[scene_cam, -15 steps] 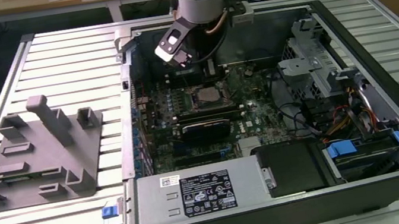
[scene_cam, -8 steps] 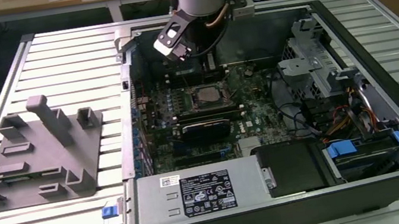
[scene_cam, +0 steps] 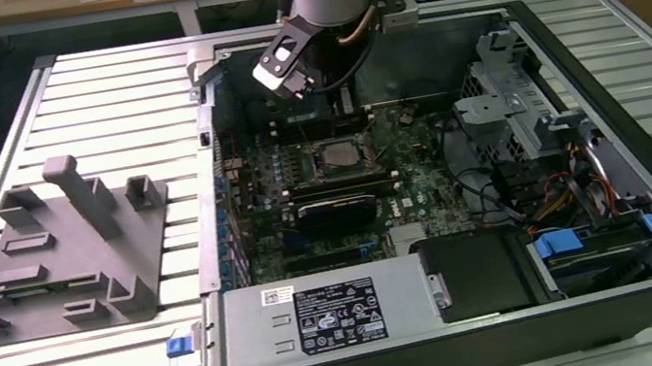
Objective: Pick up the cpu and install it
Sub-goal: 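Place the cpu into insertion slot, then close the cpu cover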
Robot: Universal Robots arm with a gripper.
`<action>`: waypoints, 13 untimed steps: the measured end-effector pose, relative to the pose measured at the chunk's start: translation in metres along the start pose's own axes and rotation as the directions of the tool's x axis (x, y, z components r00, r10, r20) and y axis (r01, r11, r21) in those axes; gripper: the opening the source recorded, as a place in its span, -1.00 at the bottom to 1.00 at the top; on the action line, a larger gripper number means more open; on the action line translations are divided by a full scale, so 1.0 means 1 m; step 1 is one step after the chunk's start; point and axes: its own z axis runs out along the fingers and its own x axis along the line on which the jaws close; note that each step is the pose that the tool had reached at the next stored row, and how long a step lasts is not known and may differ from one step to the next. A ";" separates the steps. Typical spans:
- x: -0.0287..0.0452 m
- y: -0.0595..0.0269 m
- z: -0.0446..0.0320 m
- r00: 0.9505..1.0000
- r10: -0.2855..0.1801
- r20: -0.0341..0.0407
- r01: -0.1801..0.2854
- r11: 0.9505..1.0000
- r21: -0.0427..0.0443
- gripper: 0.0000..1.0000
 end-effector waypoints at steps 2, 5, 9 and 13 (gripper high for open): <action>0.0000 0.0000 0.0000 1.000 0.000 0.000 0.000 1.000 0.000 -0.79; 0.0000 0.0000 0.0000 1.000 0.000 0.000 0.000 1.000 0.000 -0.79; 0.0000 0.0000 0.0000 1.000 0.001 0.000 -0.001 1.000 0.000 -0.79; 0.0000 0.0001 -0.0018 1.000 0.001 0.000 -0.001 1.000 0.000 -0.79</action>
